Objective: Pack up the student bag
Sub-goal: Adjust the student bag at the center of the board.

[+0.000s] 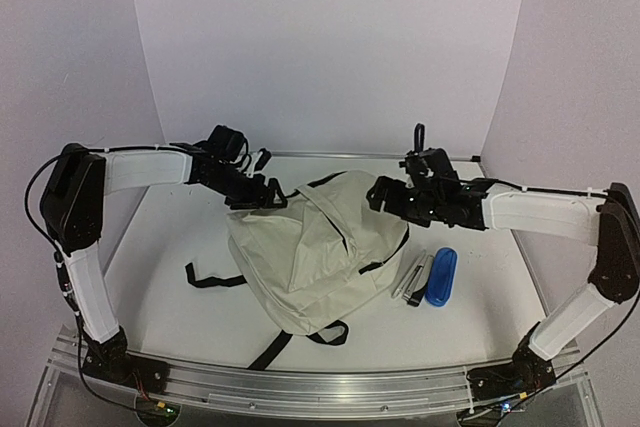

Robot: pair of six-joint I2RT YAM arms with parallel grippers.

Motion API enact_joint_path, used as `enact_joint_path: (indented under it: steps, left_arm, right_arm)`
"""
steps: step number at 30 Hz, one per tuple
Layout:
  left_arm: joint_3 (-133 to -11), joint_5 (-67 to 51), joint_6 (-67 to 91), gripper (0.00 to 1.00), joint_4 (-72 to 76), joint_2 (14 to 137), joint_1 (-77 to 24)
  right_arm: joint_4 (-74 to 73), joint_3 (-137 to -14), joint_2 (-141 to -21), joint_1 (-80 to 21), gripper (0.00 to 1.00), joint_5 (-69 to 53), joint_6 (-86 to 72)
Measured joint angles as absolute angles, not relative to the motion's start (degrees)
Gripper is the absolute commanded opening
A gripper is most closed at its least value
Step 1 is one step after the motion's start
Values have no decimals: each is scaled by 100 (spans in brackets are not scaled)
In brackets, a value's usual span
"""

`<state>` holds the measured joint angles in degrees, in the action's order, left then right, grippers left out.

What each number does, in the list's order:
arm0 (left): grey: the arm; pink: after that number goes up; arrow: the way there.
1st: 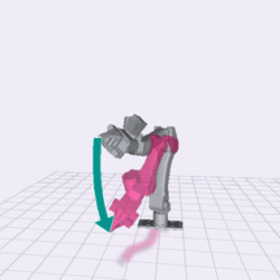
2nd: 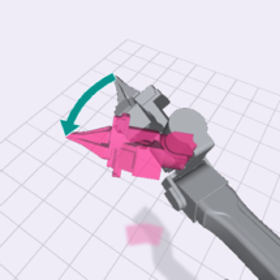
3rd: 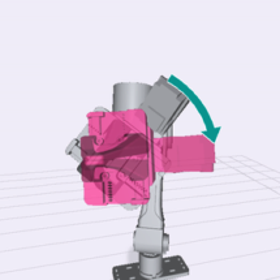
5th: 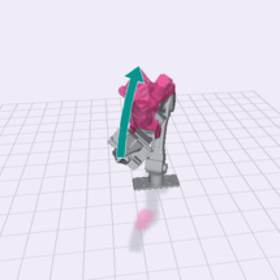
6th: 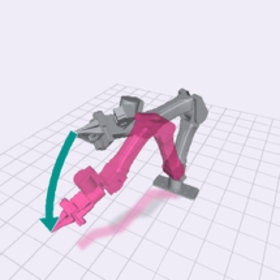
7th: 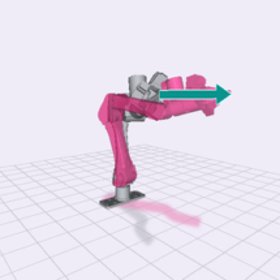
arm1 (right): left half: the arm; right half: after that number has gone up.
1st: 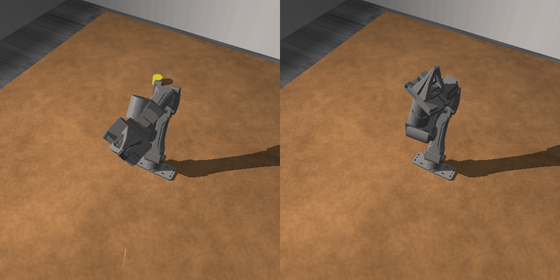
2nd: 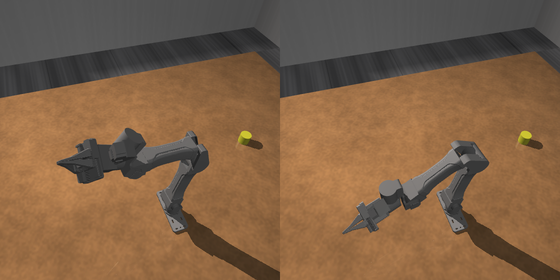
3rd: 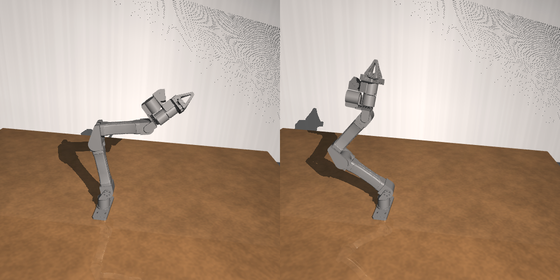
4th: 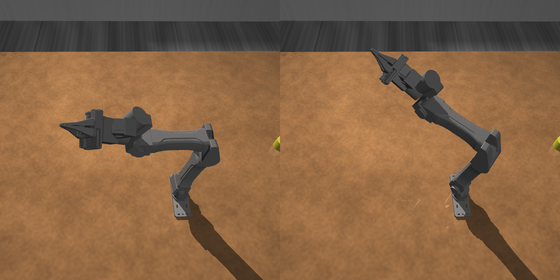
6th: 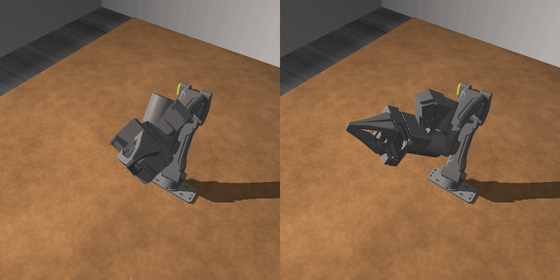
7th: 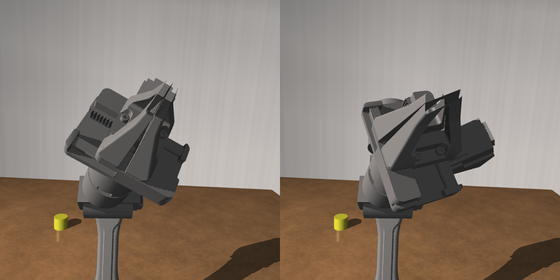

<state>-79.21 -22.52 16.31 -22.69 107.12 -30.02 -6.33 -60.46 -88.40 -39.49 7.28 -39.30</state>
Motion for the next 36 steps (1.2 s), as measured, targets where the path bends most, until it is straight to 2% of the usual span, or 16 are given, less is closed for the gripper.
enact_joint_path:
  steps: [2,8,12,17,21,27,29,32,36]
  left_arm:
    - [-7949,-2280,1597,67,-2262,10801,-3002]
    - [-7952,-2246,1520,26,-2277,10907,-2964]
    - [-7940,-2195,1528,14,-2304,10940,-2946]
    - [-7665,-2153,1683,0,-2170,10906,-2945]
    - [-7082,-2110,1975,0,-1842,10528,-2945]
    - [-5650,-2133,2801,2,-1589,9256,-2972]
    - [-5150,-2160,3120,10,-1508,8746,-3003]
    - [-4576,-2183,3637,30,-1452,8099,-3057]
    - [-4262,-1999,4080,50,-1757,7435,-3076]
  right_arm:
    - [-715,-5947,-8585,-3783,98,936,-3951]
    - [-816,-5551,-8413,-3371,66,1097,-4070]
    - [-761,-5455,-8765,-3372,49,723,-4144]
    - [-406,-5305,-9131,-3378,17,74,-4097]
    - [-34,-5402,-9439,-3378,1,-193,-3893]
    - [145,-6552,-10569,-3382,0,-422,-3354]
    - [219,-7031,-10950,-3386,0,-519,-3171]
    - [349,-7727,-11506,-3397,2,-735,-2922]
    - [477,-8392,-12040,-3464,24,-966,-2714]
